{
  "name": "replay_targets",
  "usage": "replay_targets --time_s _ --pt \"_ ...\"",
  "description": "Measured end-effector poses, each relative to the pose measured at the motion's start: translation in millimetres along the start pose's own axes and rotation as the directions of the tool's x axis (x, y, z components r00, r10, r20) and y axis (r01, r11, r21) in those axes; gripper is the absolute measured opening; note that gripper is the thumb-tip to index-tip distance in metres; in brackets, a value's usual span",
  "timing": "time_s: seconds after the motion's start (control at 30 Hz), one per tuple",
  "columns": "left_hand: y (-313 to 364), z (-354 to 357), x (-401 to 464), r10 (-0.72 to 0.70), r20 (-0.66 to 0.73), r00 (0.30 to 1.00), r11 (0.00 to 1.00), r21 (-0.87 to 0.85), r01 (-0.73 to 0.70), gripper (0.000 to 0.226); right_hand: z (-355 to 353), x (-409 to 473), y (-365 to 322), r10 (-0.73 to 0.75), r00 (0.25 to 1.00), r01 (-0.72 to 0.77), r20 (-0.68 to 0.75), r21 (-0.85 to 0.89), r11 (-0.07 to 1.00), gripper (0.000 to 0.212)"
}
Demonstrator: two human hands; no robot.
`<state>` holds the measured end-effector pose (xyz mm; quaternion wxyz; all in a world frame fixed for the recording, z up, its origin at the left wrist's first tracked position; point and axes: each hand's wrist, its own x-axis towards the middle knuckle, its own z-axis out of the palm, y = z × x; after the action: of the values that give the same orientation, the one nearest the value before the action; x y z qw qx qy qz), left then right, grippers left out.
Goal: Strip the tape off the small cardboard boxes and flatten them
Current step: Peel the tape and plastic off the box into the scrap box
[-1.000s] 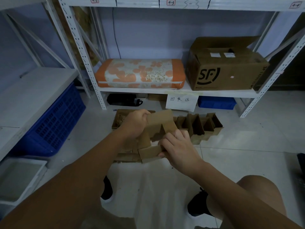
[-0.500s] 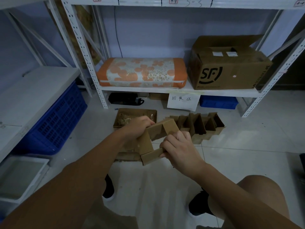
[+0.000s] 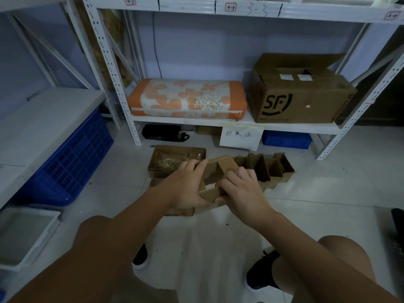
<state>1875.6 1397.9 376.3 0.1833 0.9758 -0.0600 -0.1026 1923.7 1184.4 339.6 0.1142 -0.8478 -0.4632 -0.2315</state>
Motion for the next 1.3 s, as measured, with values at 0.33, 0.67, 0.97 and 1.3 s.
replay_targets --time_s 0.33,0.67,0.97,1.3 --pt "-4.3 1.0 -2.0 0.127 -0.117 0.985 0.979 0.172 -0.105 0.116 -26.6 7.3 12.7 -0.082 0.966 0.096 0.246 -0.045 0.994 0.039" --pt "-14.3 1.7 -7.6 0.097 -0.167 0.981 0.991 0.11 -0.079 0.118 -36.8 -4.7 27.9 0.085 0.979 -0.064 0.184 -0.117 0.991 0.073" --pt "-11.5 -6.8 -5.7 0.096 -0.172 0.98 0.992 0.093 -0.081 0.118 -35.3 -8.4 38.0 0.174 0.981 -0.156 0.086 -0.183 0.971 0.083" --pt "-2.6 -16.5 1.0 0.086 -0.23 0.969 0.996 0.054 -0.075 0.115 -21.1 -14.3 32.2 0.535 0.842 -0.536 0.074 0.225 0.813 0.088"
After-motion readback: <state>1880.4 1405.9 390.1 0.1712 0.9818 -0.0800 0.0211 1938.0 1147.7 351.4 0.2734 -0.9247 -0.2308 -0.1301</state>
